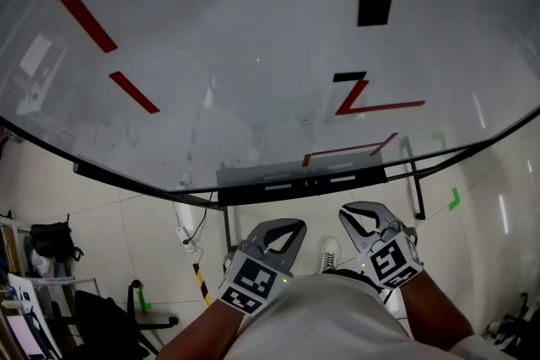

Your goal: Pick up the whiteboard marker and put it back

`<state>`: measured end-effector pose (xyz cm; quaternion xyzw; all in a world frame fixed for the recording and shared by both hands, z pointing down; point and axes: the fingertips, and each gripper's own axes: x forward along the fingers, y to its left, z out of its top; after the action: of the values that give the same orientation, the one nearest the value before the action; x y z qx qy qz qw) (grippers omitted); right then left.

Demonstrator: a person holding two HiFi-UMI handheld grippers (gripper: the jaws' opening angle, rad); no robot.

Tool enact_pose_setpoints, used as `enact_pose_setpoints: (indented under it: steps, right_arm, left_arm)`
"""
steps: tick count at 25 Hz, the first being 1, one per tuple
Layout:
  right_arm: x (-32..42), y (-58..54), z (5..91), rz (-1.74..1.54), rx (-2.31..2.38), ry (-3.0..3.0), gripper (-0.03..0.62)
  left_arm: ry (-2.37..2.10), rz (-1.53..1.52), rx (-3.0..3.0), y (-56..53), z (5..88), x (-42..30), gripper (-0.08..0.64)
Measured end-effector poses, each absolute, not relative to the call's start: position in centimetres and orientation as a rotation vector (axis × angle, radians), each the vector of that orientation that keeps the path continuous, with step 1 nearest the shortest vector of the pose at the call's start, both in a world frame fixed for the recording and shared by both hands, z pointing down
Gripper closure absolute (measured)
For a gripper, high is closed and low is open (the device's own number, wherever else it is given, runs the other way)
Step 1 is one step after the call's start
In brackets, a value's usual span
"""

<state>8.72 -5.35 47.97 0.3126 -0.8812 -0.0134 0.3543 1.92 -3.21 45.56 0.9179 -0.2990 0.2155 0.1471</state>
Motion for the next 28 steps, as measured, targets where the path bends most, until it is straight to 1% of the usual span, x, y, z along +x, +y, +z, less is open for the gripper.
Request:
enact_pose_setpoints:
  steps: [7, 13, 19, 28]
  right_arm:
    - [8.1, -5.3, 49.9, -0.281, 0.653, -2.093, 0.571]
    - [8.4, -5.4, 52.7, -0.386, 0.543, -1.992, 0.571]
    - [7.9, -6.0, 52.8, -0.401, 0.516, -1.981, 0.572]
    - [8.3, -7.8, 53.7, -0.376, 0.522, -1.951, 0.552]
  left_arm:
    - [-0.886, 0.601, 2.600, -3.3, 45.9, 0.7, 0.545]
    - [-0.897, 0.582, 2.575, -3.0, 46.0, 0.2, 0.545]
    - [-0.890, 0.583, 2.565, -2.5, 46.2, 0.1, 0.545]
    - [-0.886, 0.583, 2.565, -2.6, 46.1, 0.1, 0.545]
